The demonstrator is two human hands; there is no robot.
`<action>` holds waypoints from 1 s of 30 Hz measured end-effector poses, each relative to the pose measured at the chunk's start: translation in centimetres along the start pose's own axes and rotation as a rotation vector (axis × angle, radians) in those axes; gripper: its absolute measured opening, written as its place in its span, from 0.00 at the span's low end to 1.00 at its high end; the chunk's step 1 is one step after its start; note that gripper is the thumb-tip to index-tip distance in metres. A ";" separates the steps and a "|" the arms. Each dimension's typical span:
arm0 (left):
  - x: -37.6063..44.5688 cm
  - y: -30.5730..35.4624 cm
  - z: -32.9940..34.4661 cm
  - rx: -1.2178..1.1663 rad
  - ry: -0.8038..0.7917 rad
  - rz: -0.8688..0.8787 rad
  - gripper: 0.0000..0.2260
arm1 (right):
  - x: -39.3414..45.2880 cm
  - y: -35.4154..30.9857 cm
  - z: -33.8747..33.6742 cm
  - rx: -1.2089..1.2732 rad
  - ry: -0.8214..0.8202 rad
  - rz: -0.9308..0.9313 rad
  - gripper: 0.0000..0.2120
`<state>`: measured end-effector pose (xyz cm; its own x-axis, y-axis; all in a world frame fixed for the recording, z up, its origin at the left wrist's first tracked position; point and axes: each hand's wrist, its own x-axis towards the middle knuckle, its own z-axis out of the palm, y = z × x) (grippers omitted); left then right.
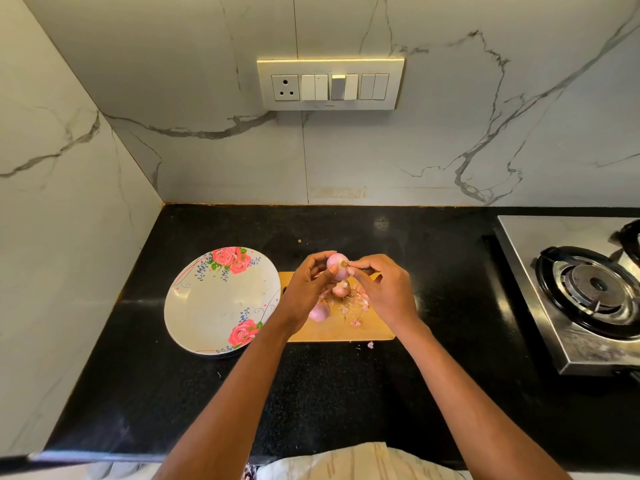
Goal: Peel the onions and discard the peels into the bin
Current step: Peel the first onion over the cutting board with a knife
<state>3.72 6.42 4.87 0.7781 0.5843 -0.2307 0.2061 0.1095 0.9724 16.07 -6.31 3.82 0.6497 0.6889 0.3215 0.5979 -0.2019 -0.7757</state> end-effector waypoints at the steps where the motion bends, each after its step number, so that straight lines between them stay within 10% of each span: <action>1: 0.1 0.0 0.0 0.018 0.004 0.005 0.24 | 0.1 0.1 0.0 -0.016 0.014 -0.008 0.05; 11: 0.3 -0.7 0.4 0.014 -0.027 -0.008 0.15 | 0.3 0.8 0.6 -0.376 -0.016 -0.002 0.03; 18: 0.2 -1.5 -0.3 -0.029 -0.007 -0.051 0.16 | 0.1 1.7 0.2 -0.138 -0.196 0.184 0.06; 22: 0.4 -2.0 -0.2 0.009 0.034 -0.083 0.14 | -0.4 0.9 0.5 0.027 -0.386 0.193 0.27; 30: 0.2 -3.1 -0.6 0.168 0.117 -0.134 0.13 | -1.0 0.1 0.8 -0.043 -0.294 0.247 0.24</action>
<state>2.93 6.69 1.80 0.6654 0.6636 -0.3419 0.4064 0.0622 0.9116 15.11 -6.42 2.96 0.6182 0.7847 -0.0465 0.4631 -0.4114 -0.7850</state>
